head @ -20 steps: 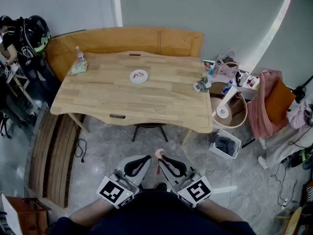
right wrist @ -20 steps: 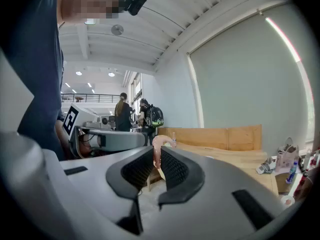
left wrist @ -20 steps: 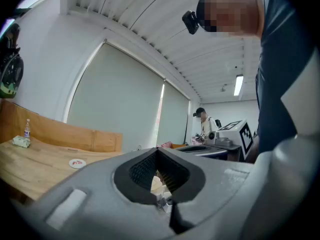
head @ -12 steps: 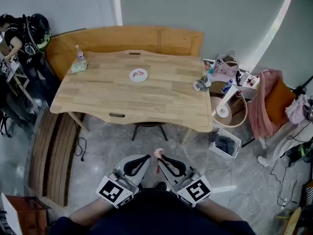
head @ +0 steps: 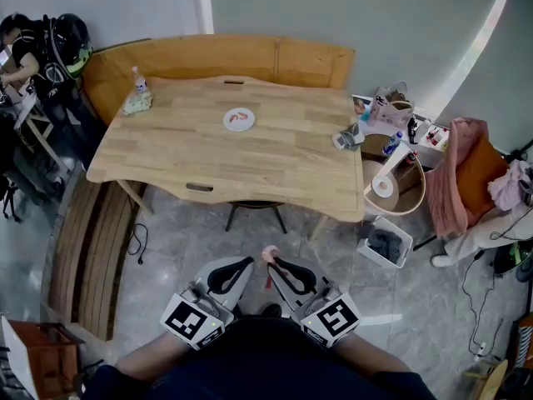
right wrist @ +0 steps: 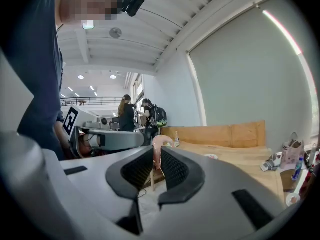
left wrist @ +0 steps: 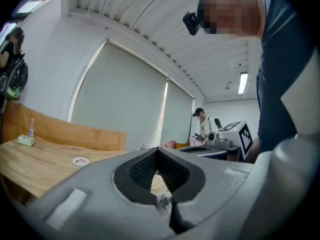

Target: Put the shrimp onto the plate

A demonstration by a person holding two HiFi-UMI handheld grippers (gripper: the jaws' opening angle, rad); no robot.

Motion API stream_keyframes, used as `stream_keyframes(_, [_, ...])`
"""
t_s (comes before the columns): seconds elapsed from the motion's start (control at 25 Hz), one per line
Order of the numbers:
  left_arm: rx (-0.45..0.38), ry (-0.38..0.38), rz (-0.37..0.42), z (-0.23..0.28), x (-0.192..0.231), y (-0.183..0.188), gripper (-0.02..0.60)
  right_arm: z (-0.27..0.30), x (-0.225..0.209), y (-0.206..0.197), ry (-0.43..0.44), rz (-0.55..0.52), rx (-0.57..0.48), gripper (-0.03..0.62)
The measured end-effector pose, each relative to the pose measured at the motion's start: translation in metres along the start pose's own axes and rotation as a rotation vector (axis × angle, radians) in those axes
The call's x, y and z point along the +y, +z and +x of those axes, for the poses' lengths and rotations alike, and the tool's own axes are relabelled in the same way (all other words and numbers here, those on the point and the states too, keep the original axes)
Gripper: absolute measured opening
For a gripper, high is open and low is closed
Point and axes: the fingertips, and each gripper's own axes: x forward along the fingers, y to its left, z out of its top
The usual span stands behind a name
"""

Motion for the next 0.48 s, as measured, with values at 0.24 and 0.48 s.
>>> stream_keyframes(0.24, [0.008, 0.033, -0.016, 0.010, 0.001, -0.012, -0.003, 0.001, -0.019, -0.005, 0.015, -0.015, -0.004, 0.052])
stream_keyframes(0.48, [-0.003, 0.031, -0.013, 0.032, 0.025, -0.009, -0.003, 0.021, -0.045, -0.008, 0.012, -0.009, 0.019, 0.052])
